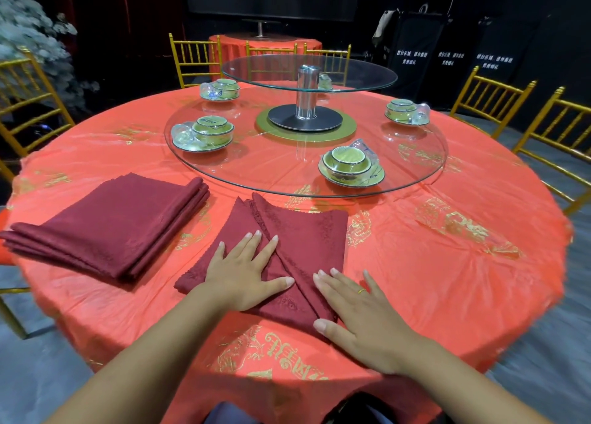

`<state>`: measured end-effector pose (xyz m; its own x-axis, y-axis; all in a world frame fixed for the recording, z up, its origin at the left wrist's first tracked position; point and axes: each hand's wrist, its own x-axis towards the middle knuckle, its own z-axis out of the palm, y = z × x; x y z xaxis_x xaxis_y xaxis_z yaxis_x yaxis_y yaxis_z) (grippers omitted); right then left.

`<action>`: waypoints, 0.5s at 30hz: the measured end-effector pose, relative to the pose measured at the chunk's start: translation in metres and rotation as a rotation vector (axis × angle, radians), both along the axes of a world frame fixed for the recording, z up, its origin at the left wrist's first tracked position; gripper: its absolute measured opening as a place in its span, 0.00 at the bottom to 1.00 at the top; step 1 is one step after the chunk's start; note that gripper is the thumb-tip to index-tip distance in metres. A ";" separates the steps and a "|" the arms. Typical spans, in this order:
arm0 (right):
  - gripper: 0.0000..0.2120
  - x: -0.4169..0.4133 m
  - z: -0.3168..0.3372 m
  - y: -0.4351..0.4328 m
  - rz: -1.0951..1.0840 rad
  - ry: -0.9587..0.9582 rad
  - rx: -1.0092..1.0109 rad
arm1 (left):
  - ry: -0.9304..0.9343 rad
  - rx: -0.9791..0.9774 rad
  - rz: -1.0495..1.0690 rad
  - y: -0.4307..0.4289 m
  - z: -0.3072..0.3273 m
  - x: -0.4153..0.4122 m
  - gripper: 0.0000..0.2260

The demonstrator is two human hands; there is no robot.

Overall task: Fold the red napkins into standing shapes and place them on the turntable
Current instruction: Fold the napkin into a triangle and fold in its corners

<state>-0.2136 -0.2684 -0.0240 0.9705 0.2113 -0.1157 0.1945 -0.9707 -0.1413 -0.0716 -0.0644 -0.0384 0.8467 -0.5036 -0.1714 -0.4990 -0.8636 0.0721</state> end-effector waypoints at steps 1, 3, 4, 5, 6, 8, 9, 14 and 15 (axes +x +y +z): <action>0.39 -0.001 -0.001 0.002 0.001 -0.001 -0.007 | 0.010 0.006 0.006 0.000 0.001 0.002 0.45; 0.37 -0.003 -0.004 0.004 0.015 0.003 -0.033 | 0.027 0.022 -0.002 0.001 0.003 0.003 0.44; 0.37 -0.004 -0.005 0.004 0.020 0.007 -0.044 | 0.033 0.028 -0.008 0.001 0.004 0.003 0.43; 0.36 -0.004 -0.006 0.004 0.022 0.009 -0.054 | 0.032 0.029 -0.010 0.000 0.005 0.003 0.43; 0.36 -0.004 -0.006 0.004 0.024 0.009 -0.063 | 0.020 0.025 -0.008 0.000 0.006 0.002 0.43; 0.36 -0.004 -0.007 0.004 0.025 0.007 -0.069 | -0.029 0.004 -0.020 -0.004 0.006 -0.001 0.42; 0.36 -0.004 -0.007 0.004 0.026 0.007 -0.067 | -0.052 -0.012 -0.043 -0.008 0.005 -0.003 0.42; 0.38 -0.005 -0.006 0.005 0.031 0.011 -0.071 | -0.047 -0.051 -0.139 -0.020 -0.003 -0.006 0.40; 0.38 -0.005 -0.005 0.005 0.035 0.001 -0.078 | -0.039 -0.053 -0.138 -0.020 -0.005 -0.005 0.40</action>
<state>-0.2187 -0.2632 -0.0294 0.9625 0.2356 -0.1345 0.2285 -0.9713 -0.0659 -0.0768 -0.0840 -0.0434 0.7743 -0.6232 -0.1099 -0.6161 -0.7821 0.0937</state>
